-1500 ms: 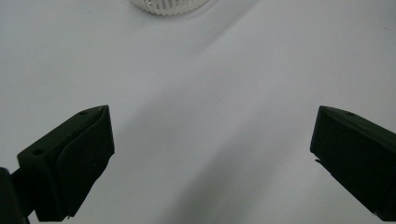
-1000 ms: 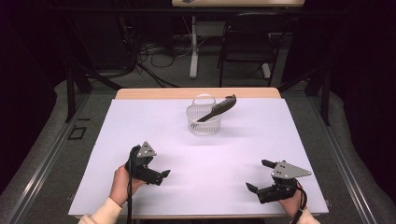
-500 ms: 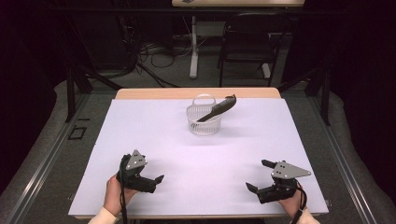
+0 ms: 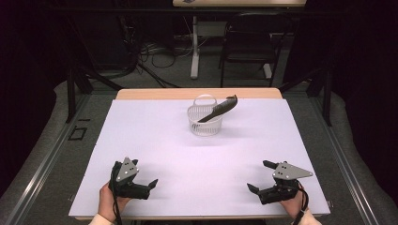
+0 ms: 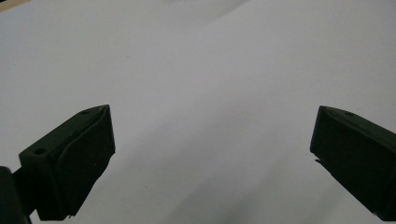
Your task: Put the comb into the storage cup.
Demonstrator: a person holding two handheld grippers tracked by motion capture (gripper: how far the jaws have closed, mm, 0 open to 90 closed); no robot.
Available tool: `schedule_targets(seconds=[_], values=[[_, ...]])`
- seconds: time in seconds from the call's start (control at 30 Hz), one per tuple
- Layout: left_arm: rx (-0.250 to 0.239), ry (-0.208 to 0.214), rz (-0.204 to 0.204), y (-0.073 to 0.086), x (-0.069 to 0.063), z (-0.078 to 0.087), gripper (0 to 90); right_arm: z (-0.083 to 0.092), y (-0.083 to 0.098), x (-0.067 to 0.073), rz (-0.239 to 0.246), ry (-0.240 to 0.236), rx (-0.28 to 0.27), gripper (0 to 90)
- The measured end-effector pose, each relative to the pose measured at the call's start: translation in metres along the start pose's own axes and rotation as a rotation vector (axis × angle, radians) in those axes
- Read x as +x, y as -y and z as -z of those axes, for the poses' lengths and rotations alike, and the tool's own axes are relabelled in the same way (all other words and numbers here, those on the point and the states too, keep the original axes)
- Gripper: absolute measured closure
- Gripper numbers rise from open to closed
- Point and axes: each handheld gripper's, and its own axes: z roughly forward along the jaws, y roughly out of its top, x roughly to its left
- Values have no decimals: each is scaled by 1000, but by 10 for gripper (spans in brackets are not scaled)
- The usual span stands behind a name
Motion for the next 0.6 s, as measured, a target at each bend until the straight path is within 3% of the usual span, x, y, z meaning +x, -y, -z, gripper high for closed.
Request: schedule_targets(seconds=[0.3, 0.6], values=[[-25, 7, 27, 6, 5, 2, 0, -1, 0, 0, 4, -3, 6, 0], [-22, 12, 25, 5, 5, 2, 0, -1, 0, 0, 4, -3, 5, 0]])
